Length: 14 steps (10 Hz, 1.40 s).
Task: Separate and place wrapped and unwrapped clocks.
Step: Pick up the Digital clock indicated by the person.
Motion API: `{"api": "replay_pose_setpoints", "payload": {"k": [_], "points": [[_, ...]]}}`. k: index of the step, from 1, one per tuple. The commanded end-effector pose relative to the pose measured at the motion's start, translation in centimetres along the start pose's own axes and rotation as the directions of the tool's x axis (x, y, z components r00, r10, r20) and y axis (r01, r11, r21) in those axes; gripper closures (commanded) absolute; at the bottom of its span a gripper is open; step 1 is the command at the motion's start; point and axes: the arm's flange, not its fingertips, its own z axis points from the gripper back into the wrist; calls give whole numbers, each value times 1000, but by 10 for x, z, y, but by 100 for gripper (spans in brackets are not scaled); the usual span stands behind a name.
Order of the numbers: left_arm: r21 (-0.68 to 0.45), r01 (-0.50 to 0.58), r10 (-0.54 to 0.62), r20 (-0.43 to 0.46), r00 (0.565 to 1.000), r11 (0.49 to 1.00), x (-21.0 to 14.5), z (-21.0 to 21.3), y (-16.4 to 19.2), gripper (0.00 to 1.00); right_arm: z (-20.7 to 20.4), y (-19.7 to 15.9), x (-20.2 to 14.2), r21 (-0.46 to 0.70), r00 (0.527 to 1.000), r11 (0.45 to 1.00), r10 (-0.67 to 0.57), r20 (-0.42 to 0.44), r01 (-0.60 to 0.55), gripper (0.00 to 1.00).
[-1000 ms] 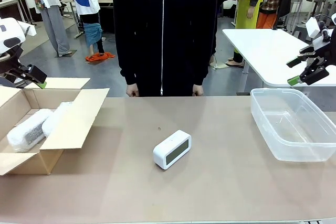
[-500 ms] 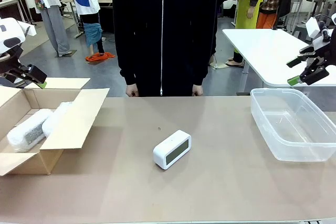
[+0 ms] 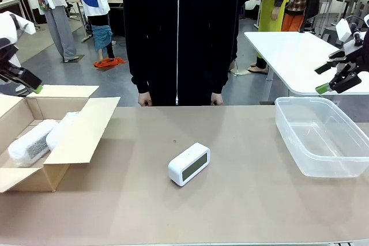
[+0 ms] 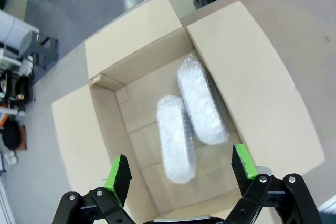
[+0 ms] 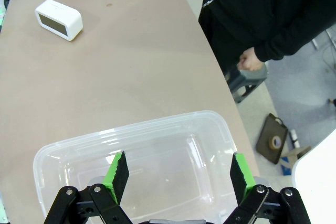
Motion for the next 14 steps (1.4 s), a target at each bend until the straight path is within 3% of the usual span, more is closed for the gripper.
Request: {"api": "replay_pose_setpoints", "payload": {"k": [1,4,7,10,12,14], "points": [[-71,147,-148,-10,989,987,-19,27,24,0,0,0,0,2,1000,1000,10,2,-10,0],[-198,305,-311,0,950,931,-50,37,59,0,0,0,0,2,1000,1000,10,2,-10,0],[-295,469,-419,218,881,833,-66,50,93,0,0,0,0,2,1000,1000,10,2,-10,0],[-362,643,-482,443,756,675,-80,32,131,0,0,0,0,2,1000,1000,10,2,-10,0],[-416,639,-441,480,759,647,-83,5,150,0,0,0,0,2,1000,1000,10,2,-10,0],[-462,595,-348,515,783,657,-82,-22,166,0,0,0,0,2,1000,1000,10,2,-10,0]]}}
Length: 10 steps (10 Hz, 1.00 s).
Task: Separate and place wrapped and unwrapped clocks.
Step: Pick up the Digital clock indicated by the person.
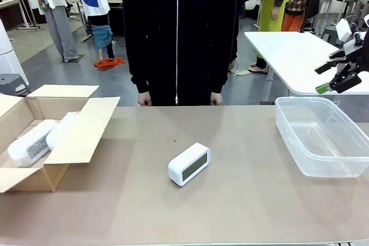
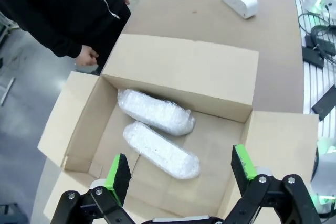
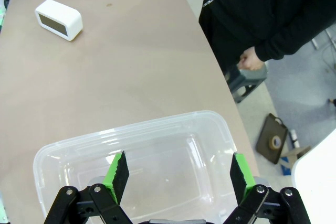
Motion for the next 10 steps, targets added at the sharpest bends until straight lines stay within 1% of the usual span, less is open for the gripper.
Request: {"api": "replay_pose_setpoints", "payload": {"k": [1,2,4,5,8,10], "points": [[-81,-6,15,118,993,997,-11,-4,31,0,0,0,0,3,1000,1000,10,2,-10,0],[-116,4,14,151,988,993,-19,-6,40,0,0,0,0,3,1000,1000,10,2,-10,0],[-133,-7,24,126,992,991,-23,-7,50,0,0,0,0,3,1000,1000,10,2,-10,0],[-124,-15,27,93,995,992,-22,-5,52,0,0,0,0,3,1000,1000,10,2,-10,0],[-113,-26,19,-68,997,993,-13,8,54,0,0,0,0,3,1000,1000,10,2,-10,0],[-107,-35,24,-98,995,994,-23,14,56,0,0,0,0,3,1000,1000,10,2,-10,0]]}}
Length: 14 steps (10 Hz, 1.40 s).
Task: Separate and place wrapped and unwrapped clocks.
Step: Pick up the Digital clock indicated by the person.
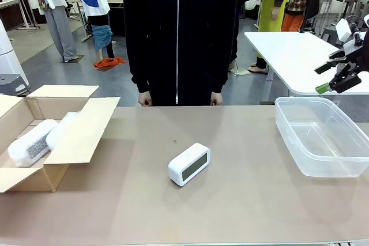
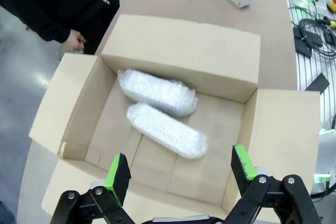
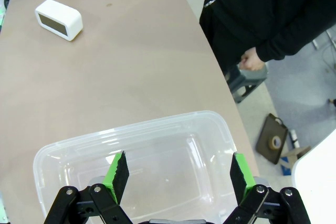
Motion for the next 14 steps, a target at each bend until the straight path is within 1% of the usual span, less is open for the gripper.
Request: {"api": "replay_pose_setpoints", "payload": {"k": [1,2,14], "points": [[25,-19,20,-36,999,999,-7,1,-1,0,0,0,0,3,1000,1000,10,2,-10,0],[0,0,0,0,1000,1000,0,0,0,0,0,0,0,3,1000,1000,10,2,-10,0],[0,0,0,0,1000,1000,0,0,0,0,0,0,0,3,1000,1000,10,2,-10,0]]}}
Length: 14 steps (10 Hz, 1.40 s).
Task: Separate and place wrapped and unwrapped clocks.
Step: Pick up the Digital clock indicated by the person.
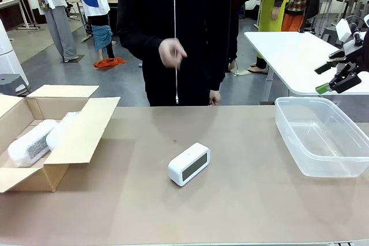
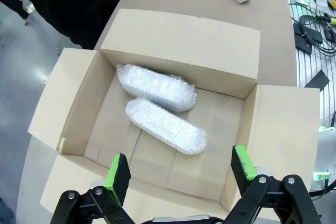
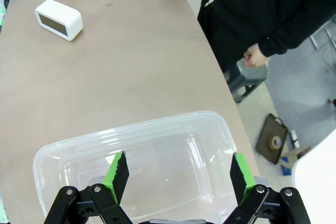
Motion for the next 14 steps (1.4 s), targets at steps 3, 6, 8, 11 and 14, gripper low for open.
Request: {"api": "replay_pose_setpoints", "payload": {"k": [3,6,8,11,14], "points": [[1,5,-5,12,1000,1000,-1,0,1,0,0,0,0,3,1000,1000,10,2,-10,0],[1,5,-5,12,1000,1000,-1,0,1,0,0,0,0,3,1000,1000,10,2,-10,0],[1,5,-5,12,1000,1000,-1,0,1,0,0,0,0,3,1000,1000,10,2,-10,0],[1,5,-5,12,1000,1000,-1,0,1,0,0,0,0,0,1000,1000,0,0,0,0],[1,5,-5,12,1000,1000,-1,0,1,0,-5,3,77,124,970,967,231,-74,-221,0]]}}
